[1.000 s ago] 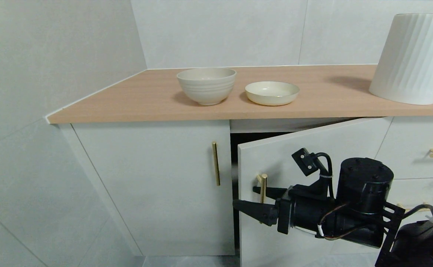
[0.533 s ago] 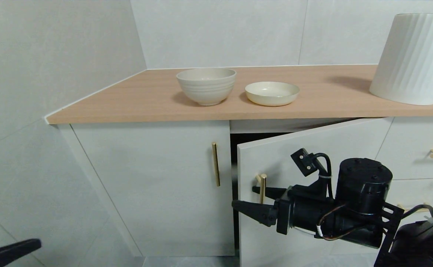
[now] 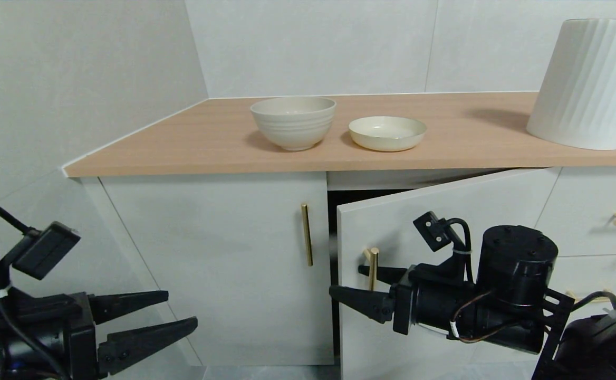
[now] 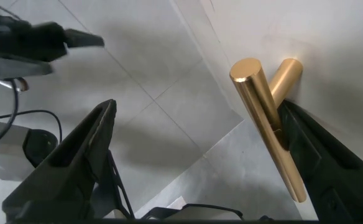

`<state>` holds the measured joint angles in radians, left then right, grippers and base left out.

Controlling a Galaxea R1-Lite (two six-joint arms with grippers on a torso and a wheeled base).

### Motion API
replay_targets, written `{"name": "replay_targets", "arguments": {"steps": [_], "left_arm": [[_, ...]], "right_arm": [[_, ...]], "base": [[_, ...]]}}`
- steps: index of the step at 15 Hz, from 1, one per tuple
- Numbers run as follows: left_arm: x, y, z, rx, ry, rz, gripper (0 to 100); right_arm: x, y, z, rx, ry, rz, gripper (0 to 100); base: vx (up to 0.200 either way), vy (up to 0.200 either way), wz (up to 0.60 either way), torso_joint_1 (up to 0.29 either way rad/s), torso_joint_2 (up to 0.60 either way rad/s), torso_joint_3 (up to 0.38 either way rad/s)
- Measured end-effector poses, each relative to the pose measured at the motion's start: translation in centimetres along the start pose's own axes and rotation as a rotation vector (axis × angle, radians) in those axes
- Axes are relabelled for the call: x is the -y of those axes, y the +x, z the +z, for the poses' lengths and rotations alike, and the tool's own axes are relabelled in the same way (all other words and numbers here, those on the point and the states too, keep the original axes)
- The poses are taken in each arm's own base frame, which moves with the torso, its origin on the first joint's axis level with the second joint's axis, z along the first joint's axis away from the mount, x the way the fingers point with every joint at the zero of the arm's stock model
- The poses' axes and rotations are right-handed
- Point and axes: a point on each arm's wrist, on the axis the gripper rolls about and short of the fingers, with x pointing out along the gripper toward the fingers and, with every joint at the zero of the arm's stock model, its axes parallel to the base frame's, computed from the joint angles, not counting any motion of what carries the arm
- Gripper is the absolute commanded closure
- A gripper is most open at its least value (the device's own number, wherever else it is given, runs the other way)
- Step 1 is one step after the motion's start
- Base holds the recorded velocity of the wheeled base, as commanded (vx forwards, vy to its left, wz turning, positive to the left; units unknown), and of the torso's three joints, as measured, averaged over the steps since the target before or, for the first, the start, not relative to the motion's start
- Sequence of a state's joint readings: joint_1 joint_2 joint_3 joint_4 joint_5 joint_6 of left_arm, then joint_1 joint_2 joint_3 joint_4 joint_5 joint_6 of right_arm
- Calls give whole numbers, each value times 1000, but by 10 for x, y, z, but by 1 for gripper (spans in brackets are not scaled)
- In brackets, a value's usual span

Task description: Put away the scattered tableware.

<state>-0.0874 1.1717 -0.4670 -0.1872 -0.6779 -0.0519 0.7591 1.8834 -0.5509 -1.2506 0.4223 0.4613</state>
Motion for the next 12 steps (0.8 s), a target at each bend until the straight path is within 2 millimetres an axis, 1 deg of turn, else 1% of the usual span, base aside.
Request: {"name": "replay_targets", "arguments": {"steps": [2, 4, 6, 7, 9, 12], "left_arm": [[-1, 5, 1, -18, -29, -13, 100], [-3, 11, 5, -16, -27, -20, 100], [-9, 20, 9, -9, -12, -19, 100], [-10, 27, 8, -5, -4, -23, 100], [-6, 43, 7, -21, -7, -60, 100], [-3, 69, 22, -34, -26, -121, 100]], "right_arm": [[0, 0, -1, -3, 1, 1, 0], [-1, 0, -1, -4, 1, 2, 0], [-1, 0, -1, -4, 1, 2, 0], [-1, 0, -1, -5, 1, 2, 0], [-1, 0, -1, -4, 0, 2, 0], [-1, 0, -1, -4, -2, 2, 0]], "base": [[0, 0, 0, 0, 0, 0], [0, 0, 0, 0, 0, 0], [0, 0, 0, 0, 0, 0], [0, 0, 0, 0, 0, 0], [0, 0, 0, 0, 0, 0], [0, 0, 0, 0, 0, 0]]}}
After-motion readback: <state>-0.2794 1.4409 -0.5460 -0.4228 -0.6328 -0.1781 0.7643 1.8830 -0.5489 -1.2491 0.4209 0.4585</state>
